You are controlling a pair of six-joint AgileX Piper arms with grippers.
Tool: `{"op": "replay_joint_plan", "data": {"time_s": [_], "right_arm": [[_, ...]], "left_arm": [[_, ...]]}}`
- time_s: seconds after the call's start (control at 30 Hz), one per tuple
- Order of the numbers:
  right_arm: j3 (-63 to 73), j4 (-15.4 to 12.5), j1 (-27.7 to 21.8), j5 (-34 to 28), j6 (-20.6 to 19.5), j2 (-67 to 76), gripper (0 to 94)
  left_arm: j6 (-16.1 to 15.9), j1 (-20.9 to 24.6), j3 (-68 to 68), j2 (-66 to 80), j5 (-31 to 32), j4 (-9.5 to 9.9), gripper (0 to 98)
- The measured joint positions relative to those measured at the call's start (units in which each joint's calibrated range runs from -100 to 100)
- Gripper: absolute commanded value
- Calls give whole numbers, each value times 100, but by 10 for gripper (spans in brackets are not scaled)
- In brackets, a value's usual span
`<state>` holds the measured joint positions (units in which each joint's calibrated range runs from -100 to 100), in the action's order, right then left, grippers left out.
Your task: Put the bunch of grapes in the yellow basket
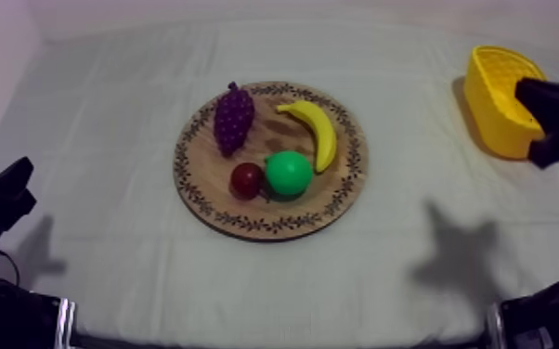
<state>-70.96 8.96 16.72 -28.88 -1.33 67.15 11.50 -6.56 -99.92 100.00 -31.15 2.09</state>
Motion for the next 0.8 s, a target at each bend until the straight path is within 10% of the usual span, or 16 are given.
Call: {"op": "replay_joint_plan", "data": {"time_s": [0.43,0.8], "right_arm": [[2436,-150,626,-451,-121,-2343,4],[4458,342,1376,-1261,-874,-4162,4]], "left_arm": [[0,0,0,0,0,0,1],[0,0,0,0,0,0,1]]}}
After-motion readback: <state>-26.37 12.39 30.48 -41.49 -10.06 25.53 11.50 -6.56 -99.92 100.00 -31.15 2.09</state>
